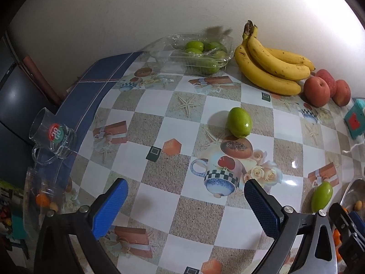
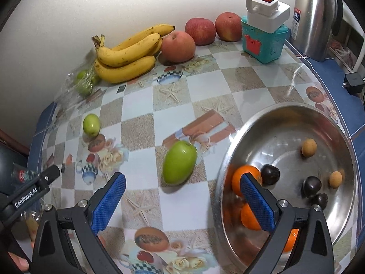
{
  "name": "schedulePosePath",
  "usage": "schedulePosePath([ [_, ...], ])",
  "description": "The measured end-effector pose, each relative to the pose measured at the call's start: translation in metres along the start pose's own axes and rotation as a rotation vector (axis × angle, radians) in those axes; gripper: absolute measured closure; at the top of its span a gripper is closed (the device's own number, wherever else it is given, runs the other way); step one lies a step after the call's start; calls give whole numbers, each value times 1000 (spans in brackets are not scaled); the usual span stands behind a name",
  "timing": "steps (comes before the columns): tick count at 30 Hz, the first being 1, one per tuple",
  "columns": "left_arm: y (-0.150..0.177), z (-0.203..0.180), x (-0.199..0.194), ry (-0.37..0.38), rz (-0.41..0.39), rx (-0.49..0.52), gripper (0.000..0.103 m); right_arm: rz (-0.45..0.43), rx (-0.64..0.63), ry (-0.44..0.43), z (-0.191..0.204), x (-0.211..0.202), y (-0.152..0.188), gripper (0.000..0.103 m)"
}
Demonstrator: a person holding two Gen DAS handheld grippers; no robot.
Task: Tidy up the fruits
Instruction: 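Grasp a large green mango on the table with the right gripper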
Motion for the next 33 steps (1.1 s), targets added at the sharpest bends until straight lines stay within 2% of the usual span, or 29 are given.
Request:
schedulePosePath([
  [3, -4, 2, 2, 7, -5, -3, 0, -8, -34, 7, 8, 3, -4, 3],
  [13, -8, 6, 10, 0, 3, -6, 0, 36, -29, -56, 27, 18, -8, 3],
  [21, -7, -4, 14, 11, 8, 20, 0, 20, -79, 6, 28, 26, -8, 5],
  [23, -7, -5, 15, 12, 11, 22, 0, 11, -90, 23, 28, 26, -9, 11],
  [25, -7, -6, 17, 14, 14, 22, 0, 13, -93, 39, 27, 28, -10, 32],
  [30, -5, -6, 22, 15, 27, 20, 0, 33, -85, 68, 23, 37, -10, 37],
  [33, -3, -8, 25, 16, 35, 24, 0, 38, -81, 77, 20, 39, -10, 50],
])
Point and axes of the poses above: each gripper's, at about its wrist camera, not at the fingertips, and x roughly the way its jaws point, z to its left, y to its underside, the point moved 9 cm from there along x, roughly the way its jaws point, and after that the axes turned 13 degrees about y, right-handed, at the moved point
